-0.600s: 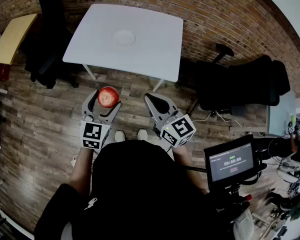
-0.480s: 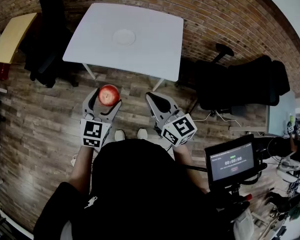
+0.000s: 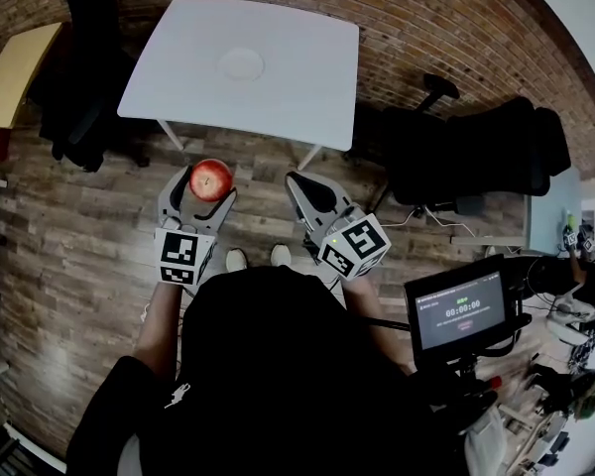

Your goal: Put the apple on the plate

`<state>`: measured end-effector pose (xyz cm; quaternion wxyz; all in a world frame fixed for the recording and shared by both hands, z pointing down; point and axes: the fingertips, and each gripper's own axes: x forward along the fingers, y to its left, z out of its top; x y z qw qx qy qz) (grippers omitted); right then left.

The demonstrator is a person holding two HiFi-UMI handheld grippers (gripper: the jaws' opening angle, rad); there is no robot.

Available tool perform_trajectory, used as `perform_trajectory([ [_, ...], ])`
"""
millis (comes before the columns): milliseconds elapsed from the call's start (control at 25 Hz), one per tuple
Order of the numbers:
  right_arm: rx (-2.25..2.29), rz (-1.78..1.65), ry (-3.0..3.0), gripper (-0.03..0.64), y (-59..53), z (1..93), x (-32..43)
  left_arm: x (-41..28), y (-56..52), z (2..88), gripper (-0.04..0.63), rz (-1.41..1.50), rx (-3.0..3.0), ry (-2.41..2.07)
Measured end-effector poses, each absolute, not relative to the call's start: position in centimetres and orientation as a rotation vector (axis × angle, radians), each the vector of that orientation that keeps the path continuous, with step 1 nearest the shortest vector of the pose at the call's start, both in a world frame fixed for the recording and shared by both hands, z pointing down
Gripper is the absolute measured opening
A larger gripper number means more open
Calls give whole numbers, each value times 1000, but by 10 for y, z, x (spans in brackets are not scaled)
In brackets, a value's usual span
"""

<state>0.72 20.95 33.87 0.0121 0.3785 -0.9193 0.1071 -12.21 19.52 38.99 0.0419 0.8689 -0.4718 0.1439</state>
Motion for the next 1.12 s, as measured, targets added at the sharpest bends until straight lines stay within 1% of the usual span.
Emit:
perform_trajectory([
  [760, 1195, 375, -2795, 3, 210, 342, 3, -131, 191, 390, 385, 440, 2655, -1395],
  [1120, 1193, 356, -2781, 3, 209, 357, -27, -179, 196, 409, 385, 428, 2626, -1442],
])
